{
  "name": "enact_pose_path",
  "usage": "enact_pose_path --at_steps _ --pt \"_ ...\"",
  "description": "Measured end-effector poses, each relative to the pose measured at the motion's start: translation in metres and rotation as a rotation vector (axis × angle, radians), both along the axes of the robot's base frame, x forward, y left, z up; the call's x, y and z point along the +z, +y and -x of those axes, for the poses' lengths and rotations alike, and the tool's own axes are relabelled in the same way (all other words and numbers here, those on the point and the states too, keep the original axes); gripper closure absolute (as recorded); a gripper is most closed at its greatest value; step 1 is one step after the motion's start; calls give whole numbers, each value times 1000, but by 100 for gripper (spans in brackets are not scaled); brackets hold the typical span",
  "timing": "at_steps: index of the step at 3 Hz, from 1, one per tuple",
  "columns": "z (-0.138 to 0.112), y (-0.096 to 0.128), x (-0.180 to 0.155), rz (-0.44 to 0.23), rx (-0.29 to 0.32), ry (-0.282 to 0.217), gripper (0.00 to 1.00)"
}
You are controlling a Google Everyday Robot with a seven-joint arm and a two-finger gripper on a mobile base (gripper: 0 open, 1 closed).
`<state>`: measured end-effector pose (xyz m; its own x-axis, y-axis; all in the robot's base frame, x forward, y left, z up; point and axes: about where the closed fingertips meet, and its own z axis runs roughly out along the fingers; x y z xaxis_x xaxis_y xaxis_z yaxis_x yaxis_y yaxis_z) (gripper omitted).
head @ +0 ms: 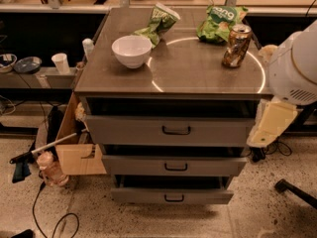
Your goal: Open bottom drawer
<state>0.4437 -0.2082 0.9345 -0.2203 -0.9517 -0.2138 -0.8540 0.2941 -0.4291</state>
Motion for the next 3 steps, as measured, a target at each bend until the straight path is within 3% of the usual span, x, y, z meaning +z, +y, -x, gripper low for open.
enact_pose_path --at_steps 2,3 --pt "-3 0 -55 -1 -21 70 0" --pt "-1 0 -76 -40 -12 108 0"
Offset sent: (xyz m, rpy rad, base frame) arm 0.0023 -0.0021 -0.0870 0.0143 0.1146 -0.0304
